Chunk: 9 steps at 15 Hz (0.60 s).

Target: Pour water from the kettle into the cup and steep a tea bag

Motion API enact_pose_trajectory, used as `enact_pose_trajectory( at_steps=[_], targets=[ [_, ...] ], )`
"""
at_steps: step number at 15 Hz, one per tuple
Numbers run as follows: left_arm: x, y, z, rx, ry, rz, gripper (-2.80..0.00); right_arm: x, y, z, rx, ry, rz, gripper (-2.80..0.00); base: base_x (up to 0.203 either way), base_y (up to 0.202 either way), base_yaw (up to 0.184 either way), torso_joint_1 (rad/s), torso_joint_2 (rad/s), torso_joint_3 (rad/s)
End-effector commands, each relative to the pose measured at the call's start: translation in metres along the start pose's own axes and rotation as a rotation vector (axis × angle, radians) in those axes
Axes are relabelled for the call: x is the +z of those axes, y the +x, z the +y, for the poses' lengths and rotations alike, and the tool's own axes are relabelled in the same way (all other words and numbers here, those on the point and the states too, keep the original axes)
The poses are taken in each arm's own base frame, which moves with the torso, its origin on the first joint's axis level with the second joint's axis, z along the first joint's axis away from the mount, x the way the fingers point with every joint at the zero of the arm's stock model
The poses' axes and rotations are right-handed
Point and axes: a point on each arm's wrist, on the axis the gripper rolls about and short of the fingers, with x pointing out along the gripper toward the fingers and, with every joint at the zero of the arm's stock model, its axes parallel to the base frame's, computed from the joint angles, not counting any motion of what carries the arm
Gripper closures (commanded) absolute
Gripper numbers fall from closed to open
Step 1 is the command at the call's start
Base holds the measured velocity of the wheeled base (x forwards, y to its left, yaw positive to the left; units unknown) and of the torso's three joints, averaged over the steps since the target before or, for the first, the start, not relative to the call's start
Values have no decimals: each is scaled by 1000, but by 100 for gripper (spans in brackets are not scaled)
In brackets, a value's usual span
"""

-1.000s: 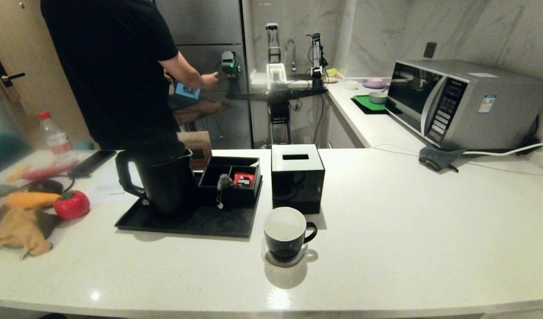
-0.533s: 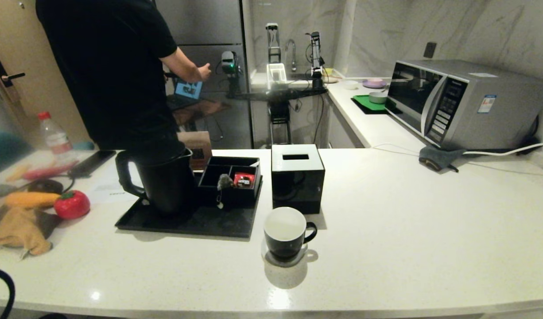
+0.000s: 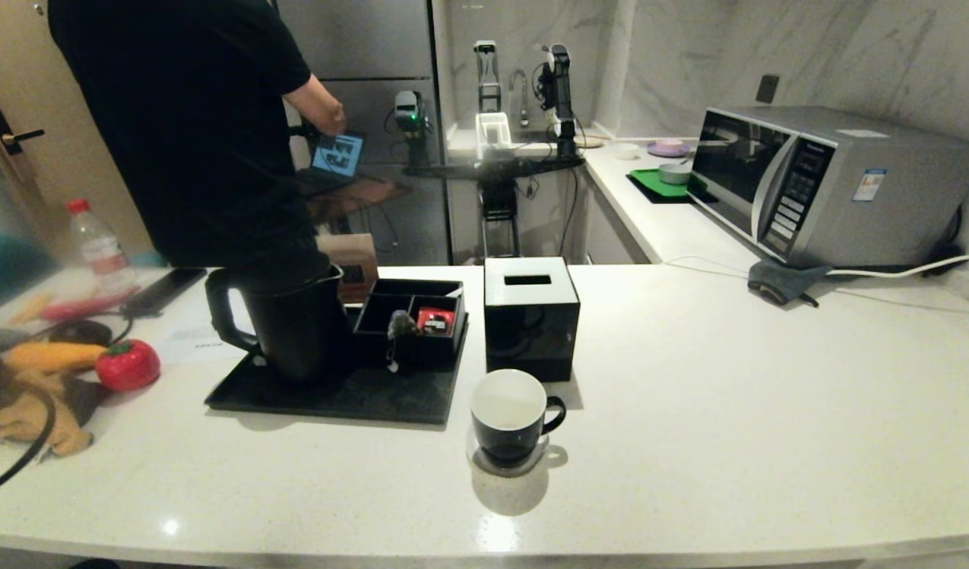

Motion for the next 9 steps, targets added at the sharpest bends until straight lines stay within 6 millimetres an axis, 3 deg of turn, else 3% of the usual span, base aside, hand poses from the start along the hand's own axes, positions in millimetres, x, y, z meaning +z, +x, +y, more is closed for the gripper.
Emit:
enact_pose_trajectory(
  at_steps=[1,5,9],
  targets=[
    [-12,35,16,-30,-5,30,0,0,0,0,0,1,1,0,0,0,0,0,0,0],
    [-32,57,21,-82,44,34,0,0,0,0,0,1,1,0,0,0,0,0,0,0],
    [-51,62,15,-247,62,59,0,0,0,0,0,1,1,0,0,0,0,0,0,0]
  ],
)
